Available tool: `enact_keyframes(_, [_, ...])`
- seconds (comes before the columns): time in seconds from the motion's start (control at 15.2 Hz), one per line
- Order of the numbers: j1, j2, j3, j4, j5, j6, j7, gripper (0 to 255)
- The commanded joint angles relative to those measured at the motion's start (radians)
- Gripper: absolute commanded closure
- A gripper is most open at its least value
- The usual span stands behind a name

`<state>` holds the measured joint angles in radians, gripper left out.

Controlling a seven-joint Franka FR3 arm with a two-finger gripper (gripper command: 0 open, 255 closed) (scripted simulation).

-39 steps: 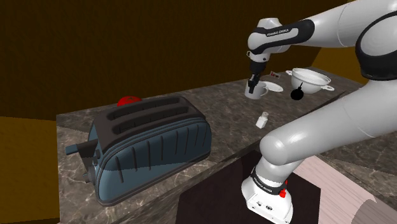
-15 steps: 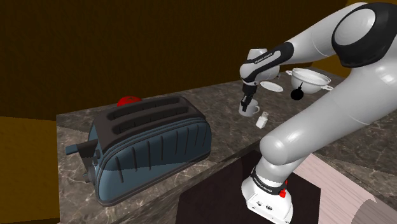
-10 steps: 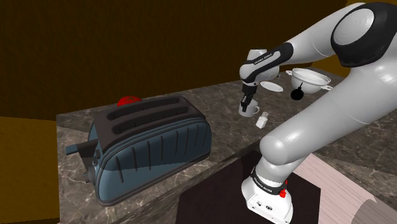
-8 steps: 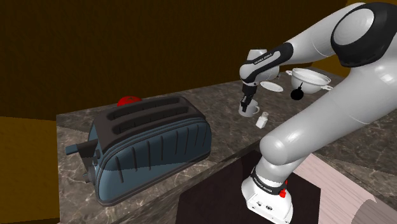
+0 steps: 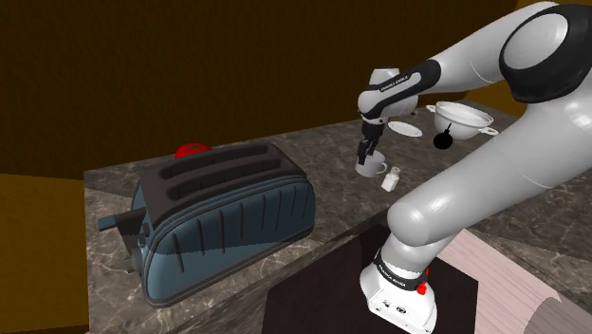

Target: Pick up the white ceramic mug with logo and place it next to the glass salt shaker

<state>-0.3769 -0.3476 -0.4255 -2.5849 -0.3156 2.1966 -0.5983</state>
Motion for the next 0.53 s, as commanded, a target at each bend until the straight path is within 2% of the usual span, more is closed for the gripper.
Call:
enact_keyframes(0.0, [0.003,-0.035,0.014,0.038,0.006,-0.074,-0.001,0])
enact_keyframes(0.07, [0.004,-0.048,0.021,0.055,0.010,-0.104,0.000,0])
enact_keyframes(0.46, [0.004,-0.048,0.021,0.055,0.010,-0.104,-0.001,0])
